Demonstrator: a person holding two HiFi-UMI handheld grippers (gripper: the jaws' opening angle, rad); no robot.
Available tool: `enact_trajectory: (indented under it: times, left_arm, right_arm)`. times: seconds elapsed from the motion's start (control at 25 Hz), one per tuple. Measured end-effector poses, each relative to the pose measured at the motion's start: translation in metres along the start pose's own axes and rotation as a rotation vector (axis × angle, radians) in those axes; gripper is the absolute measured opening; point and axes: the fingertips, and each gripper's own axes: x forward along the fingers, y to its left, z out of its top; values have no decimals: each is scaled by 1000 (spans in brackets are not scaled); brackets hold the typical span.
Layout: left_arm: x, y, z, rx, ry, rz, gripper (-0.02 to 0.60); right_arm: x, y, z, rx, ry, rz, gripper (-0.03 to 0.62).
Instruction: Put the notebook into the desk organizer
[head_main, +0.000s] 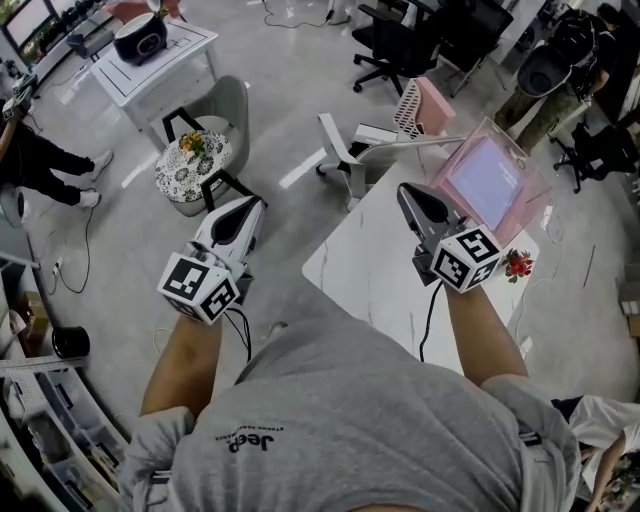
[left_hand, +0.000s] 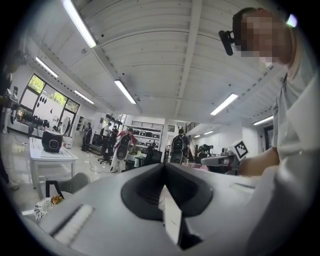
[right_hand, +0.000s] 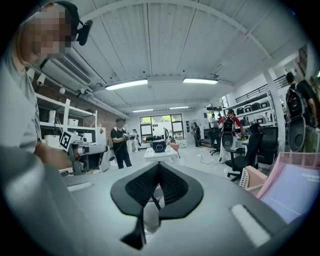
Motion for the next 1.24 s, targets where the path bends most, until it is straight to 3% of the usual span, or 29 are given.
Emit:
enact_trajectory:
  times: [1.24]
  left_arm:
    - [3,-12,2,6,1,-26,58]
  right_arm:
    - [-10,0,5,-41,0,-11,1]
